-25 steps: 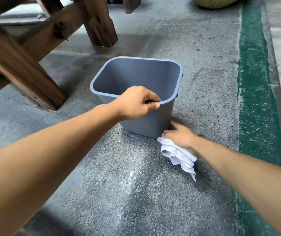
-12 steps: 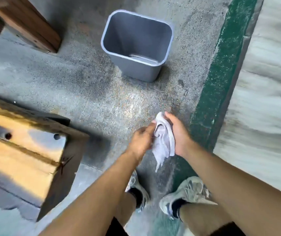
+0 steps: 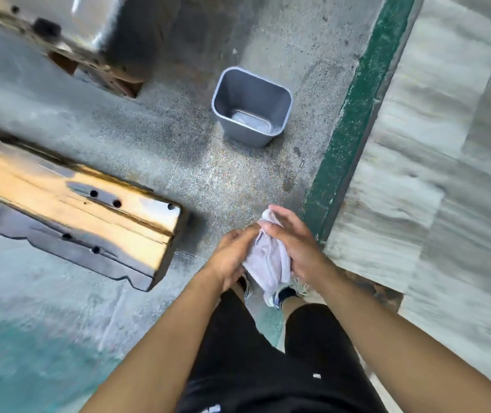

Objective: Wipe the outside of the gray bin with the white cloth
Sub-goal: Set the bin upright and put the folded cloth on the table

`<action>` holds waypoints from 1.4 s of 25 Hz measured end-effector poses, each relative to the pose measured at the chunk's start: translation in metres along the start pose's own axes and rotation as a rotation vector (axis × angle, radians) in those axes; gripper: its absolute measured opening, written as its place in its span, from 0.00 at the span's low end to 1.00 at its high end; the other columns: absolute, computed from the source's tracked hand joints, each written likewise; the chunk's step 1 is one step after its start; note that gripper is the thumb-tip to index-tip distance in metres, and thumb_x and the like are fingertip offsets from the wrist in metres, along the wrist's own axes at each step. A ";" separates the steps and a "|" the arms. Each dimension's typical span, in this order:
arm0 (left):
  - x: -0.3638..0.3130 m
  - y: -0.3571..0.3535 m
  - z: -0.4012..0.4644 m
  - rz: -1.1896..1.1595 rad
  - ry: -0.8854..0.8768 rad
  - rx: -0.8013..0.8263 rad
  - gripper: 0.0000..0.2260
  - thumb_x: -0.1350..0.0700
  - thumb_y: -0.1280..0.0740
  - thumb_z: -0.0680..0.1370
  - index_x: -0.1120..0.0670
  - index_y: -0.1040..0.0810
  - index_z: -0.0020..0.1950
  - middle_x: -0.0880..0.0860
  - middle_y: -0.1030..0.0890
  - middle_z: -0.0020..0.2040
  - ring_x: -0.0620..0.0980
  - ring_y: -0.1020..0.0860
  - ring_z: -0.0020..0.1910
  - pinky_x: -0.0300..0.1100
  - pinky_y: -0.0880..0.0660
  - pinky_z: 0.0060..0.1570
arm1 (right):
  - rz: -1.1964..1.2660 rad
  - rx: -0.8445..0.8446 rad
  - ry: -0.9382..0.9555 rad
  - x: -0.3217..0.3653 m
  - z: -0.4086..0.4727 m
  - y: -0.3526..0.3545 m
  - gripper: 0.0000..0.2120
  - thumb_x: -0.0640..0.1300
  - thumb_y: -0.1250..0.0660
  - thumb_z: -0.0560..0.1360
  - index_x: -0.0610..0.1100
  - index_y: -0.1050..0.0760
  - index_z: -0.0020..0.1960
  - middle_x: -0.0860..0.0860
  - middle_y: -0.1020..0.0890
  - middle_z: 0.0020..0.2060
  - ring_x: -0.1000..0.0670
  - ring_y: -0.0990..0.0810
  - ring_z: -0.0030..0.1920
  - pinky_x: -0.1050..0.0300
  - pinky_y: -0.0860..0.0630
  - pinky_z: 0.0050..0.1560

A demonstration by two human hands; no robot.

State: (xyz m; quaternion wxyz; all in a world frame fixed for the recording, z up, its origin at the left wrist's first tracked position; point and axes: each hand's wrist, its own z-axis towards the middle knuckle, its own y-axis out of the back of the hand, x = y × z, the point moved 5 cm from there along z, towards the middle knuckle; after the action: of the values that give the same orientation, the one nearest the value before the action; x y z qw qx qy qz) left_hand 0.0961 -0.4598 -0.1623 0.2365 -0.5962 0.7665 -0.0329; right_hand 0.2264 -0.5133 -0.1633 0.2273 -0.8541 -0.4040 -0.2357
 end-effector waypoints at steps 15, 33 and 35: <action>-0.133 0.009 -0.100 0.014 -0.431 -0.225 0.21 0.68 0.30 0.64 0.50 0.25 0.53 0.54 0.23 0.39 0.52 0.25 0.36 0.46 0.28 0.38 | -0.429 -0.120 0.390 0.162 -0.054 -0.082 0.09 0.45 0.36 0.75 0.50 0.21 0.54 0.51 0.14 0.45 0.47 0.16 0.47 0.42 0.20 0.55; -0.318 -0.077 -0.134 0.459 -0.692 -0.487 0.09 0.65 0.24 0.72 0.57 0.23 0.37 0.53 0.21 0.34 0.47 0.27 0.31 0.40 0.31 0.33 | -0.861 0.462 0.699 0.374 0.025 -0.081 0.21 0.34 0.37 0.72 0.54 0.19 0.56 0.51 0.18 0.50 0.49 0.20 0.44 0.55 0.25 0.46; -0.336 -0.073 -0.138 0.454 -0.709 -0.493 0.07 0.68 0.27 0.71 0.63 0.25 0.39 0.63 0.20 0.34 0.51 0.27 0.30 0.43 0.31 0.32 | -0.963 0.473 0.751 0.381 0.037 -0.086 0.14 0.35 0.31 0.71 0.50 0.17 0.51 0.54 0.19 0.45 0.52 0.20 0.43 0.57 0.25 0.45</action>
State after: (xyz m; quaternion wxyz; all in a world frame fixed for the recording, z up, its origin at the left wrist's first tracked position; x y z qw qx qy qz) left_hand 0.1658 -0.2003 0.0929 0.3362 -0.4266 0.7344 0.4071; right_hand 0.3801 -0.2205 0.0485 0.4038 -0.3643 -0.6753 -0.4982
